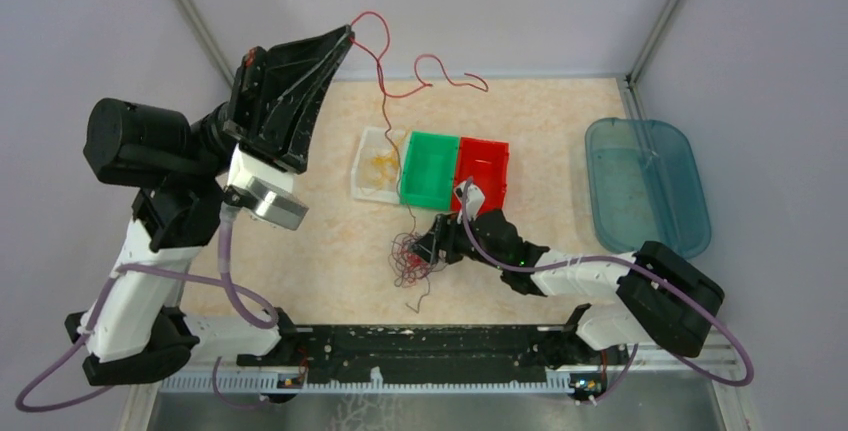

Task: Untangle the cables

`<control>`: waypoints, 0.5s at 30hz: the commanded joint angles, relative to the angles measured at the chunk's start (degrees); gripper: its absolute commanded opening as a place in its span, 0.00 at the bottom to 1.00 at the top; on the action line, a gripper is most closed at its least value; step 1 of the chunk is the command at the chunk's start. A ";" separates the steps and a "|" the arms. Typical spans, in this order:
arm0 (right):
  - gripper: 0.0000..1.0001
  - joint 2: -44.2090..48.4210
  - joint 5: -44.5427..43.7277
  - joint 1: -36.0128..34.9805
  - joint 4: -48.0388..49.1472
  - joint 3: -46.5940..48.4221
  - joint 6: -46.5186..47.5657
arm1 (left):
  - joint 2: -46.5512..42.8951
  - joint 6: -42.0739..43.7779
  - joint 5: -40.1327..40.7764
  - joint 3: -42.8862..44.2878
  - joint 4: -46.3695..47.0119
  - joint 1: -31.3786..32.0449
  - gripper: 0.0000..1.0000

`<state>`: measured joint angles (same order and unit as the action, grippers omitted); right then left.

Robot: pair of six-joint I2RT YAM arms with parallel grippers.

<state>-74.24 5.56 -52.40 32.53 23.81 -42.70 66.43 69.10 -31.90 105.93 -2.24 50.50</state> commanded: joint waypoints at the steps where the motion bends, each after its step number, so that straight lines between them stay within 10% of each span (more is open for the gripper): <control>1: 0.71 1.61 -0.94 -0.92 1.92 -0.14 -0.35 | 1.64 10.78 2.22 -0.23 17.76 0.25 0.00; 15: 0.71 3.78 -1.92 -1.11 0.64 -1.63 -0.28 | 13.06 21.87 -2.45 18.44 30.79 0.26 0.00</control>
<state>-72.69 4.58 -52.53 32.08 22.13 -42.74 77.36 85.67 -31.31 116.57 23.24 50.48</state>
